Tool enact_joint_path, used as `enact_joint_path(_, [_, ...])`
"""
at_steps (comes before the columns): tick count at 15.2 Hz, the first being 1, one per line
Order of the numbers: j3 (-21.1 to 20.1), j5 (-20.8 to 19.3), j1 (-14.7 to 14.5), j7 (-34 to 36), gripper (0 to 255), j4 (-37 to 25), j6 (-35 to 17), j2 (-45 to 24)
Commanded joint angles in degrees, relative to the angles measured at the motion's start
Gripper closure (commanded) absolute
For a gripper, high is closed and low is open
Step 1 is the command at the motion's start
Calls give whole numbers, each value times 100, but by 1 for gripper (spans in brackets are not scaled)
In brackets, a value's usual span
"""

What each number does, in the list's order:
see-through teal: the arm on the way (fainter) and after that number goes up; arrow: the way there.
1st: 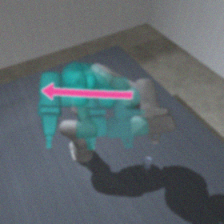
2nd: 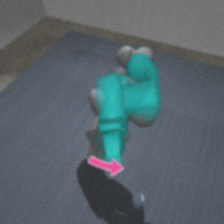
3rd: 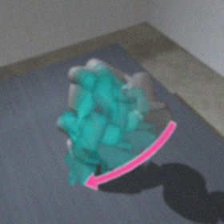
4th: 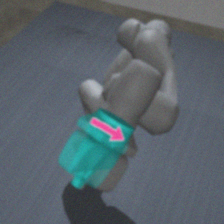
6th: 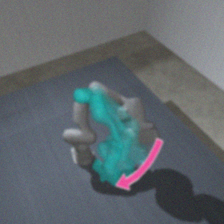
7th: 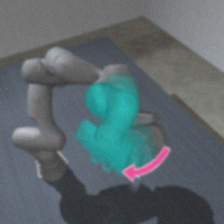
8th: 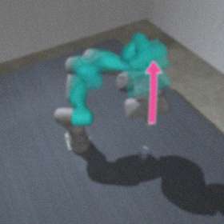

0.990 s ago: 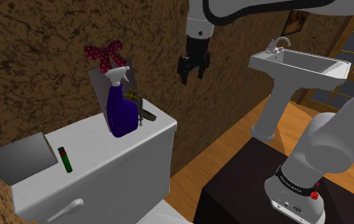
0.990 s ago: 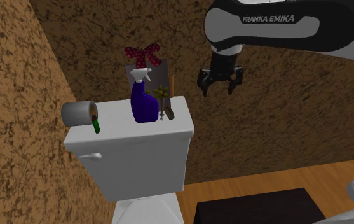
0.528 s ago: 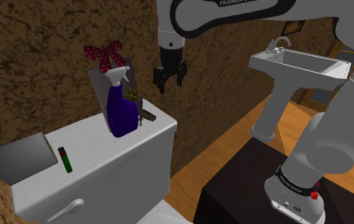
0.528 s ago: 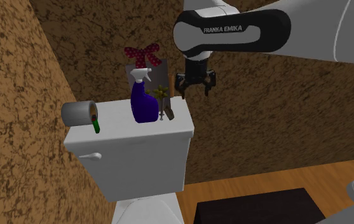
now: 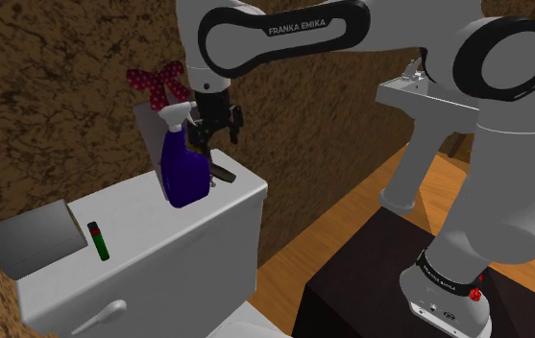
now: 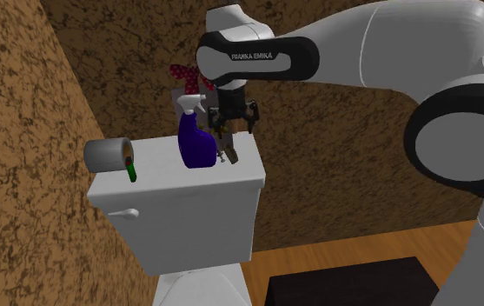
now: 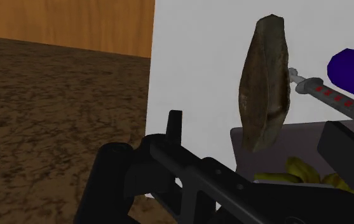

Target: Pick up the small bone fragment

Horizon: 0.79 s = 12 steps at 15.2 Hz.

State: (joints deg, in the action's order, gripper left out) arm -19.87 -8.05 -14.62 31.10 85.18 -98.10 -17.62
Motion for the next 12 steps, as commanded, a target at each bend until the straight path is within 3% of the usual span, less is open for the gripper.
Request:
enact_joint_path(1, [-16,-181,-188,116,0,-578,137,-548])
enact_joint_path(11, [10,-213,-171,165,0,-84,-415,-617])
enact_joint_path(12, [11,-216,-174,164,255,-109,-401,-629])
